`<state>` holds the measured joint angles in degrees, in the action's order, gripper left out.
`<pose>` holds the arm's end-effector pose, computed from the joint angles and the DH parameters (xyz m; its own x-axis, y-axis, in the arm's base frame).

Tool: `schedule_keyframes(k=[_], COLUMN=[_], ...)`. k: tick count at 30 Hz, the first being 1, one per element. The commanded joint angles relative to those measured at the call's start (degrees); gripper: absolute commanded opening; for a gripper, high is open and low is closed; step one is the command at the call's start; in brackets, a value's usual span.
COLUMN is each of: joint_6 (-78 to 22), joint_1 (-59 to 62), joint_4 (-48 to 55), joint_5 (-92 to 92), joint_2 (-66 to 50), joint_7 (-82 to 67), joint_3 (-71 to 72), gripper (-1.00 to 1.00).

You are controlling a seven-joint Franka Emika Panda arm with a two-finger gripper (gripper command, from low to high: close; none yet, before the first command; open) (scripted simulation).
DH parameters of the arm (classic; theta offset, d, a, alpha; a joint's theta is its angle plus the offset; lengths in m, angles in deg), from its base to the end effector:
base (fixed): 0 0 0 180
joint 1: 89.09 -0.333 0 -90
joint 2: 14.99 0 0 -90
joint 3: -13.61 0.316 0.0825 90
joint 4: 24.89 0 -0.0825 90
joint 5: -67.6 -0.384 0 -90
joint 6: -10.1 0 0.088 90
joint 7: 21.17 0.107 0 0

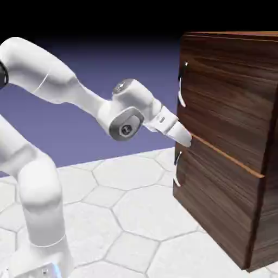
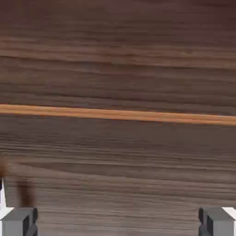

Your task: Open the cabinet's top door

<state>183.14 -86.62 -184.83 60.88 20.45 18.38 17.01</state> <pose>0.3855 -0.0015 0.4834 0.4695 -0.7015 0.5362 -0.4670 -0.7127 -0.5235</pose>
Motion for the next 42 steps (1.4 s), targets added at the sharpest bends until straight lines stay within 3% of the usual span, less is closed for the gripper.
schedule_keyframes(k=[1,42], joint_6=[-0.36,-15.10], joint_1=[1.17,49.18], joint_4=[0.39,16.48], joint_5=[-2.50,-104.68], joint_2=[1.03,43.38], joint_7=[-1.08,-45.25], joint_3=[1.26,52.95], gripper=[0.00,0.00])
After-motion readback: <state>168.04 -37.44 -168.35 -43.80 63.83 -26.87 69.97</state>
